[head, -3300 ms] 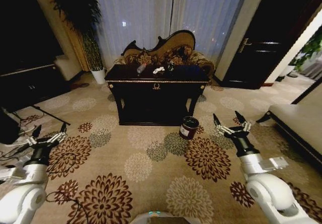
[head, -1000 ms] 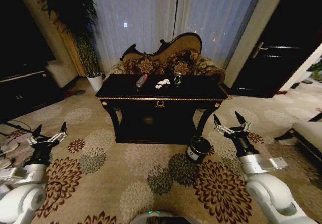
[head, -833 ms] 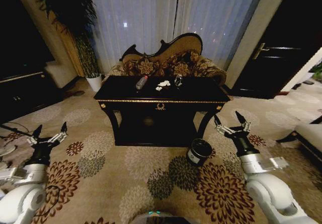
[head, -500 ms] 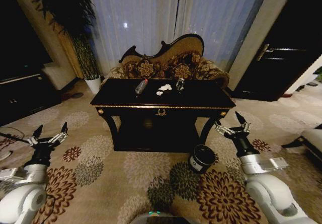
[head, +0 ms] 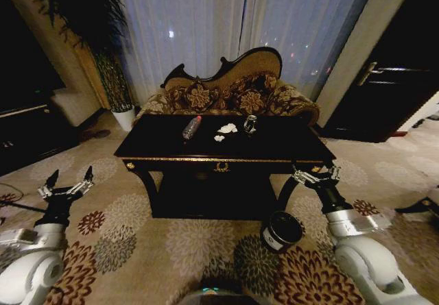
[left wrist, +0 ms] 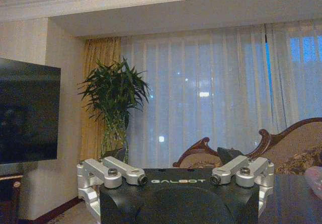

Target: Move to the front of the table and place the trash on the table into the trash bin.

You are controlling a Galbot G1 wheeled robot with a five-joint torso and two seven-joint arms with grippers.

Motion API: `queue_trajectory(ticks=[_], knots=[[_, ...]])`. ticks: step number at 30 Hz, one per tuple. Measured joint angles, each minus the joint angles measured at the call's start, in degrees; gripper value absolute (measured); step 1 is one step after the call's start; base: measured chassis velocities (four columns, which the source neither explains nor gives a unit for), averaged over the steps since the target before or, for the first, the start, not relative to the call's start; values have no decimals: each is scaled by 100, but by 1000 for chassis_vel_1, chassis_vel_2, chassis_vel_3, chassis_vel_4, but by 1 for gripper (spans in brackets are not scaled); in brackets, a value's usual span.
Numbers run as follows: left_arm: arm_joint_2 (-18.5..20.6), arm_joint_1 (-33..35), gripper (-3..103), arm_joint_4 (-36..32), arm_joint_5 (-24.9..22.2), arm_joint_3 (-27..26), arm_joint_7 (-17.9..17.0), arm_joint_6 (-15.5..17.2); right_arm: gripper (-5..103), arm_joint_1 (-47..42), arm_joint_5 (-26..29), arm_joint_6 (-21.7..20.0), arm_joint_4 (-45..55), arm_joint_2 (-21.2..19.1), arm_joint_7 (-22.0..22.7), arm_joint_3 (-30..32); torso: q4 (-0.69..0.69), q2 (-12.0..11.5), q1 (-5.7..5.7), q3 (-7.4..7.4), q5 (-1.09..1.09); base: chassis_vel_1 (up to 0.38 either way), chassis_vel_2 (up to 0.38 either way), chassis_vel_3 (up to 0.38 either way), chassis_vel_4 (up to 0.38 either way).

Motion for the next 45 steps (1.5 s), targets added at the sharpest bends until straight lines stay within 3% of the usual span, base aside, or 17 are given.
queue_trajectory(ticks=[16,22,27,34,45], knots=[[-1,9,100,-68,-25,29,-1,6,100,106,-132,3,-44,16,132,-87,0,0,0,-1,-1,-89,87,89,-97],[183,4,100,-99,-116,74,101,70,100,58,-200,13,-51,63,133,-117,0,2,-5,-2,1,0,0,0,0],[541,-246,100,-69,-460,232,169,314,100,14,-218,18,-47,89,133,-117,0,0,0,0,0,0,0,0,0],[1219,-818,100,62,-1595,538,145,982,100,-37,-238,24,-40,115,136,-85,0,0,-1,0,-1,0,0,0,0],[2114,-1320,100,353,-1863,1288,188,1227,100,-86,-269,24,-42,147,142,-78,0,0,0,0,-1,0,0,0,0]])
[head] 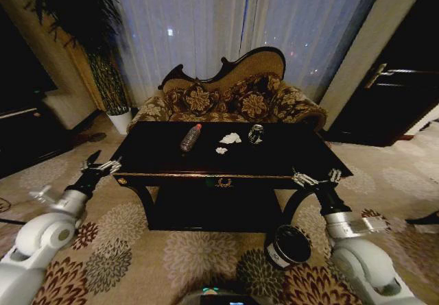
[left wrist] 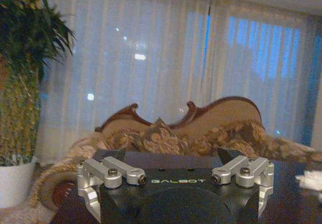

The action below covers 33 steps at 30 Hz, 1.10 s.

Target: Move to the front of the table and place the trash on the table into the trash bin.

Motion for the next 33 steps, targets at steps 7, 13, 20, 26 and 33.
queue_trajectory(ticks=[7,13,20,26,33], knots=[[480,-181,100,155,115,526,117,-24,100,-27,9,1,16,56,-1,15,0,0,0,0,1,0,0,0,0],[924,-594,100,411,-10,1002,185,-22,100,-41,8,1,37,75,-1,13,1,0,0,-1,2,0,0,0,0],[1062,-2365,100,1054,-208,2516,145,207,100,-109,9,-4,83,108,1,23,-1,0,0,0,1,0,0,0,0],[916,-3375,100,1482,-324,3530,108,357,100,-121,19,-12,77,128,1,53,0,0,1,0,0,0,0,0,0],[811,-4447,100,1380,-381,4600,77,511,100,-39,43,-24,-25,108,1,51,0,0,0,0,1,0,0,0,0]])
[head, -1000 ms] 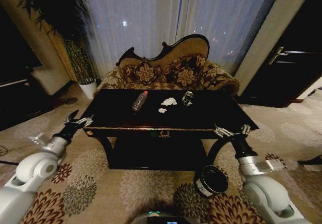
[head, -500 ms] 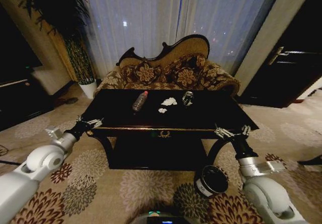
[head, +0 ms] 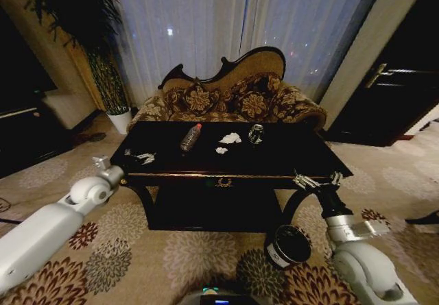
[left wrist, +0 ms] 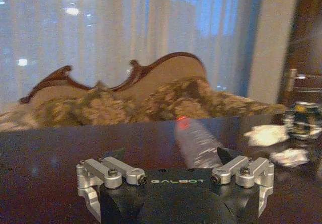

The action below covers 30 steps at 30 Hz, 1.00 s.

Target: Move to the front of the table and place the trash on the table into the trash bin.

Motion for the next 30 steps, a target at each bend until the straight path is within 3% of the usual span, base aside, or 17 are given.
queue_trajectory(ticks=[5,15,30], knots=[[-62,-577,100,-35,-2,586,-42,81,100,67,18,-3,-47,-2,-2,-15,0,0,0,0,1,0,0,0,0],[-358,-1249,100,623,70,1425,-66,128,100,243,40,-5,-191,1,-16,-106,1,0,0,0,0,0,0,0,0],[-747,-1801,100,861,191,2031,-127,150,100,293,119,-36,-245,0,-39,-127,1,0,0,0,-1,0,0,0,0]])
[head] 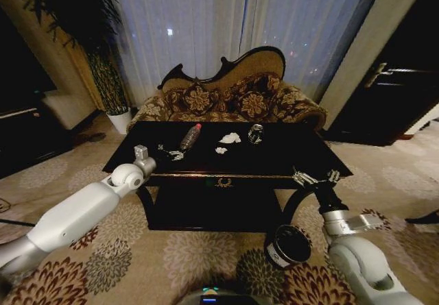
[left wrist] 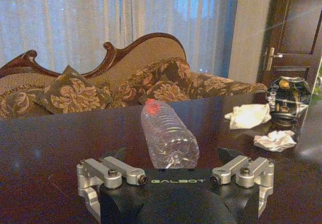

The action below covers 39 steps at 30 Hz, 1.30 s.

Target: Move to the front of the table and place the trash on the table into the trash bin.

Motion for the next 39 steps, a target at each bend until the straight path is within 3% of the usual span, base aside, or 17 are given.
queue_trajectory(ticks=[27,39], knots=[[-556,-574,100,724,-26,429,38,-53,100,-30,16,14,56,54,-28,-26,0,1,0,0,0,0,0,0,0],[-1030,-747,100,1099,14,537,27,-119,100,-91,57,14,115,66,-31,25,-1,1,0,0,1,0,0,0,0]])
